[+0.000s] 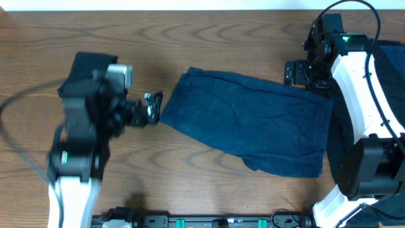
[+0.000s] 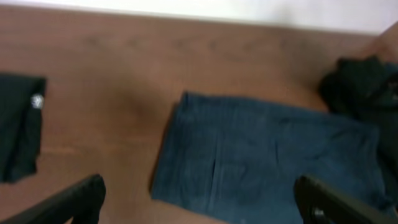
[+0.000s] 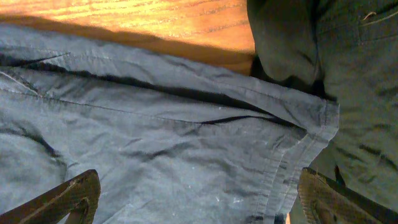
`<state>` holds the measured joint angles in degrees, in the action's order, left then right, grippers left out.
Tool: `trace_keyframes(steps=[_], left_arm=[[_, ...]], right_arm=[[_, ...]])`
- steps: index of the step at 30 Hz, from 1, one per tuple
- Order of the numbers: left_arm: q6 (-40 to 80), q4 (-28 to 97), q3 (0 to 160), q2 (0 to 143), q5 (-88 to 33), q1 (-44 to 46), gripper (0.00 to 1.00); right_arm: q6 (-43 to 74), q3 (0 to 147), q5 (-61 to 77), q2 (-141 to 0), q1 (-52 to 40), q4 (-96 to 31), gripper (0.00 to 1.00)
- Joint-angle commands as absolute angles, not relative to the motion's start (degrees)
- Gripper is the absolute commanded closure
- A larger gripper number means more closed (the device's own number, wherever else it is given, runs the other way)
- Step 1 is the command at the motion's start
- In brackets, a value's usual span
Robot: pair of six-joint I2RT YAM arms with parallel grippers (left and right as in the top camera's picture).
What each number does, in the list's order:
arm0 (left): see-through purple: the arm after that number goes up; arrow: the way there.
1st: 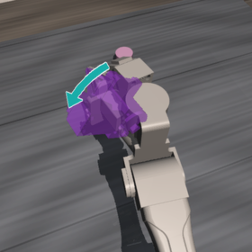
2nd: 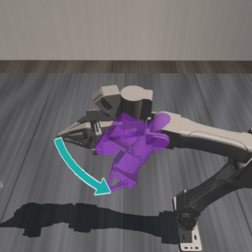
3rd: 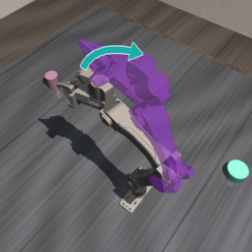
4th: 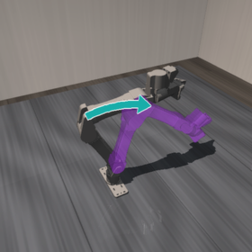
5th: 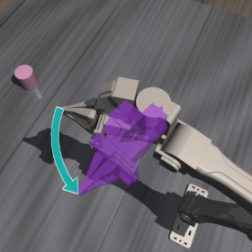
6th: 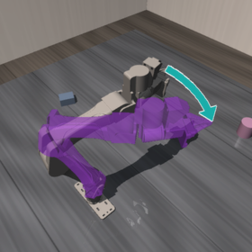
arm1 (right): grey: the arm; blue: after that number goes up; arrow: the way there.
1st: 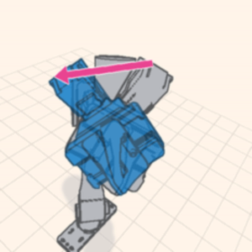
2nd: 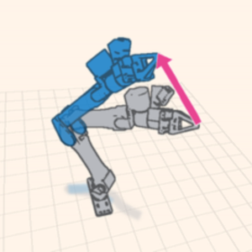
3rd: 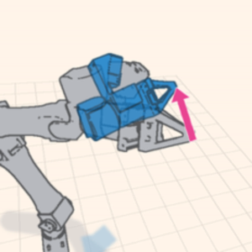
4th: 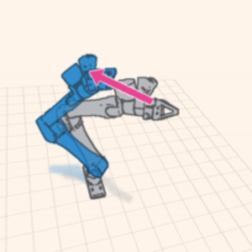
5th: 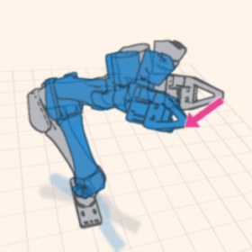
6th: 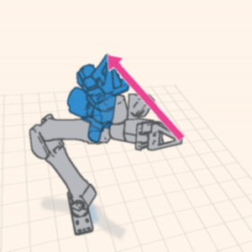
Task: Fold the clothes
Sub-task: 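Grasp the left edge of the shorts with the left gripper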
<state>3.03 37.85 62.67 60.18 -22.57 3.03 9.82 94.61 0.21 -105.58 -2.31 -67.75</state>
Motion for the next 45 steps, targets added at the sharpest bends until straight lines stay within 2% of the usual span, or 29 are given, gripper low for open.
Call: trace_keyframes(steps=[1,8,16,17,18,19,20,24,26,36,45], left_arm=[[3.07,42.13,68.88,70.32,-23.35,4.99,0.02],[3.09,39.72,70.54,87.90,-23.38,13.21,0.02],[3.14,32.86,70.52,98.74,-23.46,16.12,0.01],[3.11,32.18,70.52,99.44,-23.46,16.12,0.21],[3.14,31.46,70.52,100.09,-23.44,16.12,0.55],[3.14,30.65,70.50,100.92,-23.44,16.12,0.67],[3.29,30.15,70.48,101.58,-23.44,16.19,0.75],[3.75,28.99,70.46,104.16,-23.44,16.75,0.91],[3.75,28.16,70.41,105.51,-23.42,17.45,0.94],[3.77,23.53,70.41,110.59,-23.38,19.38,0.94],[4.56,24.12,70.37,117.58,-22.76,19.46,0.94]], right_arm=[[9.58,94.74,0.01,-106.08,-1.89,-67.70,0.01],[9.61,94.74,0.01,-106.08,-1.89,-67.70,0.01],[9.61,94.74,0.01,-106.08,-1.89,-67.70,0.01],[9.61,94.74,0.01,-106.08,-1.89,-67.70,0.01],[9.61,94.74,0.01,-106.08,-1.89,-67.70,0.01],[9.61,94.74,0.01,-106.08,-1.89,-67.70,0.01],[9.61,94.74,0.01,-106.08,-1.89,-67.70,0.01],[9.61,94.74,0.01,-106.08,-1.89,-67.70,0.01],[9.61,94.74,0.01,-106.08,-1.89,-67.70,0.01],[9.61,94.74,0.01,-106.08,-1.89,-67.70,0.01],[9.61,94.74,0.01,-106.08,-1.89,-67.70,0.01]])
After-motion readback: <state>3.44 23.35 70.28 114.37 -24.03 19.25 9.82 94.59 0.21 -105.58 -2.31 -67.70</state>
